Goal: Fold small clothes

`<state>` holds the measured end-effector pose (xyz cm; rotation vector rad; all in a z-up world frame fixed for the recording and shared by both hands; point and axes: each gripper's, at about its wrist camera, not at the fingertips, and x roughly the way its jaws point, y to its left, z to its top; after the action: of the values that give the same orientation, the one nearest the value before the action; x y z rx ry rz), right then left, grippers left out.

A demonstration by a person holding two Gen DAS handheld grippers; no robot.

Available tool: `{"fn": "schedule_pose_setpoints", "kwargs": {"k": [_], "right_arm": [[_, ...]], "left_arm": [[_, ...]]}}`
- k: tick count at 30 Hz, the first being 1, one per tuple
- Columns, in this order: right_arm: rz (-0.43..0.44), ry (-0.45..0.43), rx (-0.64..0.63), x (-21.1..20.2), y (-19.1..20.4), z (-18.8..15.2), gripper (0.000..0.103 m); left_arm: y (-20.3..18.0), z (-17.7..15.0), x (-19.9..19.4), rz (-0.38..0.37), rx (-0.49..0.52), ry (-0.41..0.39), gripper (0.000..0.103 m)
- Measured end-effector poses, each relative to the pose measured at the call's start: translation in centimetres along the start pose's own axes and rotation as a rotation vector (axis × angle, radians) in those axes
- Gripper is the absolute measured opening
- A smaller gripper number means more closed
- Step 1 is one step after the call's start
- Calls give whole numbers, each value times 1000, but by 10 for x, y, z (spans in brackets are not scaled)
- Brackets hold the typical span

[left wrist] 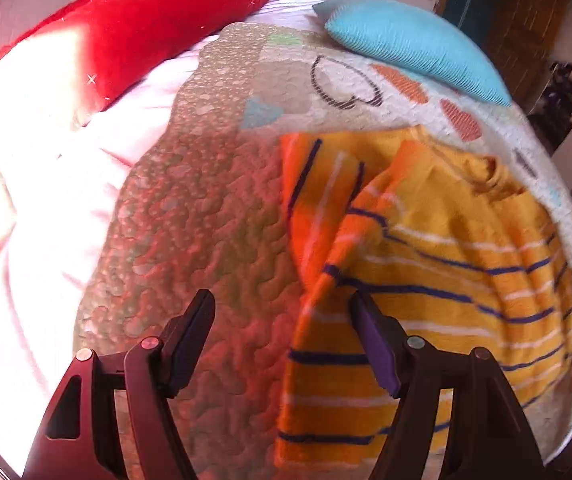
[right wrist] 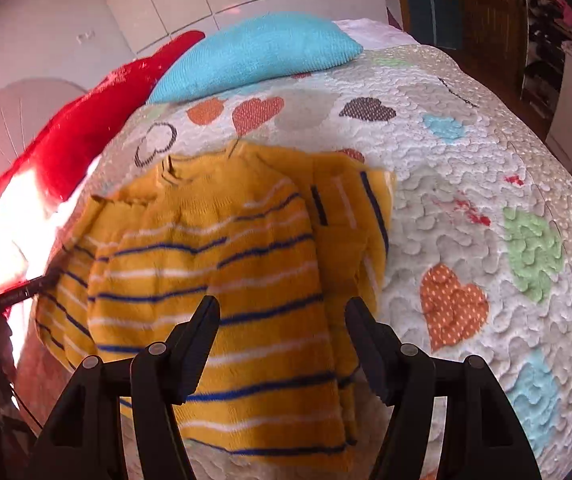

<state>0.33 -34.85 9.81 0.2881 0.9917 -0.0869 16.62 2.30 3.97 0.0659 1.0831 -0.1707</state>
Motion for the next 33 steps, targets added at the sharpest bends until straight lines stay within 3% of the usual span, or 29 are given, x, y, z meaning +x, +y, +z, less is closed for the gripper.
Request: {"fn": "schedule_pose_setpoints", "kwargs": {"k": [2, 4, 6, 8, 12, 16, 21, 26, 31, 33], "right_arm": [[-76, 38, 8, 11, -9, -15, 70], [-139, 34, 49, 15, -27, -24, 77], [-115, 9, 127, 7, -47, -31, 80], [-120, -9, 164, -5, -55, -37, 80], [-158, -56, 127, -32, -48, -46, 80], [-141, -102, 101, -62, -32, -54, 81], [-86, -130, 35, -82, 4, -53, 81], [6, -121, -23, -73, 50, -41, 82], [109, -71, -52, -39, 113, -14, 82], [112, -52, -86, -16, 145, -1, 74]], "left_arm": [[15, -1, 8, 14, -54, 17, 74], [42, -4, 8, -50, -224, 46, 74], [71, -15, 8, -171, -397, 72, 74], [89, -26, 3, -163, -459, 79, 74], [110, -48, -25, -79, -447, 27, 74], [116, -72, -55, -93, -449, -19, 74], [91, -93, -66, -147, -398, -60, 76], [62, -93, -41, -176, -372, -98, 76], [66, -96, -16, -160, -344, -158, 76], [71, -101, -19, -181, -329, -199, 75]]}}
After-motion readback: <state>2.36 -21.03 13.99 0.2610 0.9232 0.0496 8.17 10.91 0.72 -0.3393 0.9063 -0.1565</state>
